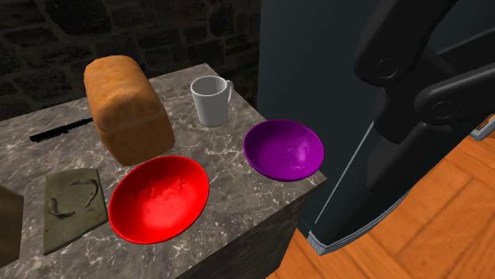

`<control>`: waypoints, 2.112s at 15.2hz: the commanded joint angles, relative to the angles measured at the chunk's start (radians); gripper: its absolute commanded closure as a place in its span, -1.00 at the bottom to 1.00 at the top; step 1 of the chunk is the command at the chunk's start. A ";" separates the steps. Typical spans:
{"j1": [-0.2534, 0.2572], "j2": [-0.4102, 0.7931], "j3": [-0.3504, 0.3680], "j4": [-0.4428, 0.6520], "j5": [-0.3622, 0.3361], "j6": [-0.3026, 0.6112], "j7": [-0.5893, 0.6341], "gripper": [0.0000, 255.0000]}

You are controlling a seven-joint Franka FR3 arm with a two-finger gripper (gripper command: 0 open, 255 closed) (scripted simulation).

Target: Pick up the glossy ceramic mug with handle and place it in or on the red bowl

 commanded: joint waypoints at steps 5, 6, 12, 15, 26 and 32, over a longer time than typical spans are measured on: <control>0.023 0.050 0.079 -0.021 0.048 0.087 0.085 -1.00; 0.029 0.066 0.099 -0.023 0.058 0.109 0.106 -1.00; 0.058 0.186 0.216 -0.007 0.104 0.241 0.229 -1.00; 0.068 0.262 0.273 0.018 0.113 0.304 0.292 -1.00; 0.094 0.615 0.461 0.214 0.027 0.486 0.554 -1.00; 0.137 0.853 0.523 0.392 -0.106 0.526 0.718 -1.00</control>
